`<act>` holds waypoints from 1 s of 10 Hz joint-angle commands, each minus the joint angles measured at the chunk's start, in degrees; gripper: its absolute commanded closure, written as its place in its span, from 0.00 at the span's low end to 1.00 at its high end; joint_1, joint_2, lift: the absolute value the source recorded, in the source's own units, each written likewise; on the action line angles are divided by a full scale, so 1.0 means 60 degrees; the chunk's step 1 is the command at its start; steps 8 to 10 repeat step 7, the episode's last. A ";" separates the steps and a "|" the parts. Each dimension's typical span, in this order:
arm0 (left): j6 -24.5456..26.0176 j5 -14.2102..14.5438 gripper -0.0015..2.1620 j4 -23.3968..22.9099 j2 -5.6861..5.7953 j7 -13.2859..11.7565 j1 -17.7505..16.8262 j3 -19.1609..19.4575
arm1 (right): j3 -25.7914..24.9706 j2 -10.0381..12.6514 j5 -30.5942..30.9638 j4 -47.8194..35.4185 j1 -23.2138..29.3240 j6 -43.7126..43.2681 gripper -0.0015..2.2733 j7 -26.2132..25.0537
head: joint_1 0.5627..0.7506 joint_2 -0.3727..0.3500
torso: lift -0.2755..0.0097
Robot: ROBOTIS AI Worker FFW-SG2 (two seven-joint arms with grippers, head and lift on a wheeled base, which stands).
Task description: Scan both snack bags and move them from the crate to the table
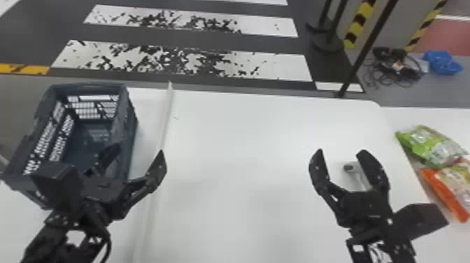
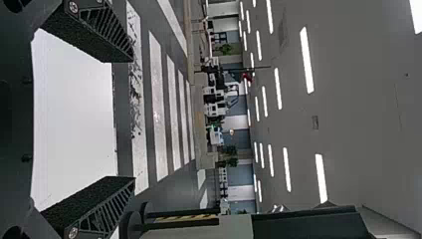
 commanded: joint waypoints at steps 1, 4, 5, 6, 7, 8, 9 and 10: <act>0.0025 0.0000 0.04 0.0015 0.0001 0.0000 0.0000 -0.0012 | 0.0000 -0.0014 0.0000 -0.0002 0.0014 0.0000 0.04 0.0010 | 0.70 0.41 | 0.66; 0.0025 0.0000 0.04 0.0000 0.0001 0.0000 0.0015 -0.0012 | 0.0015 -0.0014 -0.0015 -0.0163 0.0058 0.0029 0.04 0.0010 | 0.70 0.41 | 0.66; 0.0025 0.0000 0.04 0.0000 0.0016 0.0000 0.0015 -0.0012 | 0.0015 -0.0014 -0.0015 -0.0148 0.0058 0.0029 0.04 0.0010 | 0.70 0.41 | 0.66; -0.0005 0.0000 0.04 0.0000 0.0016 0.0000 0.0015 -0.0012 | 0.0015 -0.0014 -0.0015 -0.0148 0.0058 0.0029 0.04 0.0010 | 0.70 0.41 | 0.66; 0.0025 0.0000 0.04 0.0000 0.0001 0.0000 0.0015 -0.0027 | 0.0015 -0.0028 -0.0015 -0.0148 0.0058 0.0029 0.04 0.0010 | 0.70 0.41 | 0.66; 0.0025 0.0000 0.04 0.0000 0.0001 0.0000 0.0015 -0.0027 | 0.0015 -0.0028 -0.0015 -0.0148 0.0058 0.0029 0.04 0.0010 | 0.70 0.41 | 0.66; 0.0025 0.0000 0.04 0.0000 0.0001 0.0000 0.0015 -0.0027 | 0.0015 -0.0028 -0.0015 -0.0148 0.0058 0.0029 0.04 0.0010 | 0.70 0.41 | 0.66; 0.0025 0.0000 0.04 0.0000 0.0001 0.0000 0.0015 -0.0027 | 0.0015 -0.0028 -0.0015 -0.0148 0.0058 0.0029 0.04 0.0010 | 0.70 0.41 | 0.66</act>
